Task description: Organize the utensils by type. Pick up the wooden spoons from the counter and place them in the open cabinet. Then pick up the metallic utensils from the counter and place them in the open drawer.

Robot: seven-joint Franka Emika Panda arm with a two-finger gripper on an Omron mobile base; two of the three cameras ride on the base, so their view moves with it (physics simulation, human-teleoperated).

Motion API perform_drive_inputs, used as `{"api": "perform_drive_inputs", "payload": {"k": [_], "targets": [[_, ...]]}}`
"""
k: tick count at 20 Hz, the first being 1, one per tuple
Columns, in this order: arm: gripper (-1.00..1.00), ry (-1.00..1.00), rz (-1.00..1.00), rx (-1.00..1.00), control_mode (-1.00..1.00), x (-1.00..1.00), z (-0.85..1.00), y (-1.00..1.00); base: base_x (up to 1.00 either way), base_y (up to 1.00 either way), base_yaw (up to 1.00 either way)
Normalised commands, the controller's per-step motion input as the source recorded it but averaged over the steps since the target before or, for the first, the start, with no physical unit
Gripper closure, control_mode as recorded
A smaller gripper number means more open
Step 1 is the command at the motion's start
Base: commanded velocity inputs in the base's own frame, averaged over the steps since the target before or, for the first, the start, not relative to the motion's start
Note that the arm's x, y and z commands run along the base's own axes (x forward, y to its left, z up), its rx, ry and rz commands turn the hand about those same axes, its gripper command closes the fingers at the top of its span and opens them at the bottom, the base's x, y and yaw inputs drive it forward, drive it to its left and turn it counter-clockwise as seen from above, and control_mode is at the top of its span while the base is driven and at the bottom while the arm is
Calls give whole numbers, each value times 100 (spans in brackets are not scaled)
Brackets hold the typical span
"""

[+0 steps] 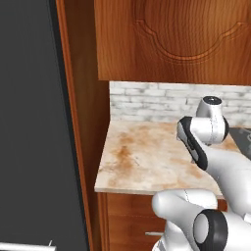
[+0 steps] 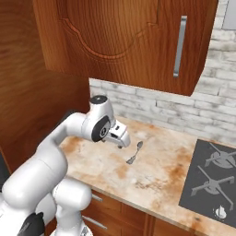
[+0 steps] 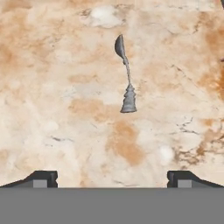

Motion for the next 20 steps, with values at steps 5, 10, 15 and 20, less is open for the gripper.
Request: {"api": "perform_drive_inputs", "payload": {"k": [5,10,15,20], "targets": [[-100,3,14,1,-100,43,-23,-36,0,0,0],[-100,-1,8,6,-100,38,-30,-39,0,0,0],[-100,0,1,1,-100,59,-24,-24,0,0,0],[-100,2,1,0,-100,60,-31,-17,0,0,0]]}}
